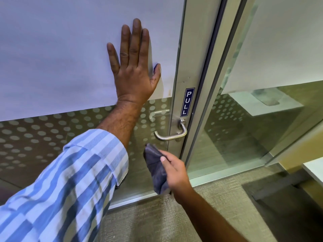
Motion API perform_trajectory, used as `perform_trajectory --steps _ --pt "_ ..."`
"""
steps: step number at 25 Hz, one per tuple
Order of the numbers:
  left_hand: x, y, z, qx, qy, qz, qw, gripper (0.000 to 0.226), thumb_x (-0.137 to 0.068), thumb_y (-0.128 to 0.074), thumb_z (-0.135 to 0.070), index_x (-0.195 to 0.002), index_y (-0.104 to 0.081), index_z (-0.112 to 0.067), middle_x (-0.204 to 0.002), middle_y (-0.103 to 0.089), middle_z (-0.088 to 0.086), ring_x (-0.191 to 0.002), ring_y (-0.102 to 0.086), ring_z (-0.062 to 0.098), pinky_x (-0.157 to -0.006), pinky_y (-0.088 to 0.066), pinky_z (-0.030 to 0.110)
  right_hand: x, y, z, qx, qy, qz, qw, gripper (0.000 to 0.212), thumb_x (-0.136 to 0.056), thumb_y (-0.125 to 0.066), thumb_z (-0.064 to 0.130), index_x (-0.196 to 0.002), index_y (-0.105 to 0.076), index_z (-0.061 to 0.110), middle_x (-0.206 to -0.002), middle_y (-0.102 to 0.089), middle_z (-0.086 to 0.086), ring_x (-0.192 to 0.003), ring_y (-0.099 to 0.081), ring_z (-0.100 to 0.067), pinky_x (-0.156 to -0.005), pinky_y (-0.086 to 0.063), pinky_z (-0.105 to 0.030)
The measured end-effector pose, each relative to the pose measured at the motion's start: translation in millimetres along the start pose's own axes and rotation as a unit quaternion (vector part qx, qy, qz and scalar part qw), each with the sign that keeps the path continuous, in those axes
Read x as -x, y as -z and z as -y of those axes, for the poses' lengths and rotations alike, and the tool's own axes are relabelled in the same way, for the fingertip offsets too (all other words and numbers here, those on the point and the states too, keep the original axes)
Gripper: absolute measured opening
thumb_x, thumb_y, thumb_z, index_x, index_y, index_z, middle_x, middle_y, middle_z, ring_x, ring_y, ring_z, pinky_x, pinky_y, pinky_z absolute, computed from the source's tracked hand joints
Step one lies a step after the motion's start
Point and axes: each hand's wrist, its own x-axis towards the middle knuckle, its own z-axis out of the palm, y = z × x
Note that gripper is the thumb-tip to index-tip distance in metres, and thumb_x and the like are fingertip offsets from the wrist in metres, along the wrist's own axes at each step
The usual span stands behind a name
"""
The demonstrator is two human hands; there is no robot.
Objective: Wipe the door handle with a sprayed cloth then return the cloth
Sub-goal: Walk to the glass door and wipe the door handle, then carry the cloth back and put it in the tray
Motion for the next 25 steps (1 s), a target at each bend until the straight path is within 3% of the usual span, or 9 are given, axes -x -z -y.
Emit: perform_trajectory --steps 4,8,11,13,16,18,19,21,25 --pt "-1.9 13.0 -1.3 0.028 0.004 0.049 0.998 0.086 -0.1 -0.055 -0.054 -0.17 -0.028 -0.012 -0.176 -0.03 0.015 -0.163 -0.028 0.039 -0.13 -0.015 0.066 3.5 31.1 6.7 -0.242 -0.085 0.003 0.967 0.032 -0.113 -0.044 0.012 -0.134 -0.069 0.011 -0.128 -0.078 -0.015 -0.125 -0.072 -0.032 -0.113 -0.053 -0.051" --pt "23.8 32.1 6.9 0.108 -0.027 0.092 0.989 0.089 -0.1 -0.06 -0.045 -0.172 -0.018 -0.016 -0.181 -0.015 0.009 -0.168 -0.015 0.032 -0.135 -0.007 0.052 4.6 69.2 17.5 -0.33 -0.118 0.039 0.936 0.036 -0.114 -0.043 0.017 -0.141 -0.063 0.005 -0.139 -0.07 -0.023 -0.136 -0.063 -0.041 -0.121 -0.041 -0.062" --pt "97.2 52.7 -16.3 0.209 0.075 0.241 0.945 0.065 -0.104 -0.061 -0.042 -0.163 -0.042 -0.023 -0.17 -0.042 -0.001 -0.157 -0.04 0.021 -0.131 -0.033 0.045 6.2 105.1 25.2 -0.355 -0.12 0.066 0.925 0.038 -0.111 -0.047 0.021 -0.141 -0.063 0.005 -0.143 -0.067 -0.025 -0.138 -0.059 -0.043 -0.121 -0.041 -0.061" --pt "152.2 67.6 -50.3 0.318 0.243 0.343 0.85 0.034 -0.108 -0.061 -0.038 -0.134 -0.069 -0.018 -0.129 -0.076 0.005 -0.118 -0.072 0.021 -0.106 -0.059 0.044 6.9 128.8 30.8 -0.372 -0.115 0.079 0.918 0.035 -0.108 -0.051 0.023 -0.135 -0.069 0.01 -0.142 -0.068 -0.023 -0.129 -0.066 -0.037 -0.114 -0.047 -0.056" --pt "199.8 91.5 -114.5 0.461 0.567 0.378 0.569 0.043 -0.116 -0.044 -0.041 -0.104 -0.075 -0.014 -0.077 -0.078 0.0 -0.074 -0.069 0.021 -0.072 -0.056 0.035 6.4 167.9 33.1 -0.399 -0.121 0.092 0.904 0.032 -0.104 -0.055 0.023 -0.128 -0.074 0.014 -0.139 -0.071 -0.02 -0.119 -0.073 -0.03 -0.103 -0.06 -0.049" --pt "216.0 105.0 -158.0 0.513 0.639 0.404 0.406 0.057 -0.115 -0.031 -0.054 -0.105 -0.072 -0.016 -0.072 -0.073 -0.002 -0.064 -0.069 0.015 -0.063 -0.057 0.029 6.1 199.8 29.9 -0.409 -0.125 0.1 0.899 0.031 -0.105 -0.054 0.022 -0.125 -0.076 0.015 -0.136 -0.073 -0.019 -0.116 -0.076 -0.029 -0.093 -0.064 -0.046" --pt "221.5 109.1 -178.4 0.538 0.636 0.414 0.366 0.059 -0.114 -0.029 -0.057 -0.106 -0.072 -0.016 -0.074 -0.071 -0.001 -0.061 -0.069 0.013 -0.059 -0.059 0.029 6.3 216.8 27.5 -0.409 -0.123 0.104 0.898 0.032 -0.106 -0.053 0.022 -0.129 -0.073 0.013 -0.138 -0.071 -0.02 -0.117 -0.075 -0.03 -0.092 -0.064 -0.045" --pt "227.6 115.8 -215.6 0.576 0.616 0.414 0.344 0.053 -0.114 -0.035 -0.052 -0.114 -0.073 -0.015 -0.085 -0.076 0.004 -0.066 -0.073 0.013 -0.056 -0.06 0.03 7.5 251.0 21.7 -0.396 -0.117 0.105 0.905 0.035 -0.11 -0.049 0.021 -0.139 -0.066 0.009 -0.142 -0.068 -0.024 -0.12 -0.073 -0.031 -0.093 -0.063 -0.045" --pt "225.6 120.3 -290.0 0.61 0.547 0.429 0.381 0.021 -0.102 -0.058 -0.036 -0.108 -0.072 -0.021 -0.105 -0.079 0.005 -0.083 -0.079 0.015 -0.057 -0.061 0.034 16.7 325.1 14.7 -0.349 -0.103 0.07 0.929 0.036 -0.112 -0.046 0.018 -0.142 -0.065 0.008 -0.14 -0.07 -0.022 -0.121 -0.072 -0.031 -0.096 -0.063 -0.043"
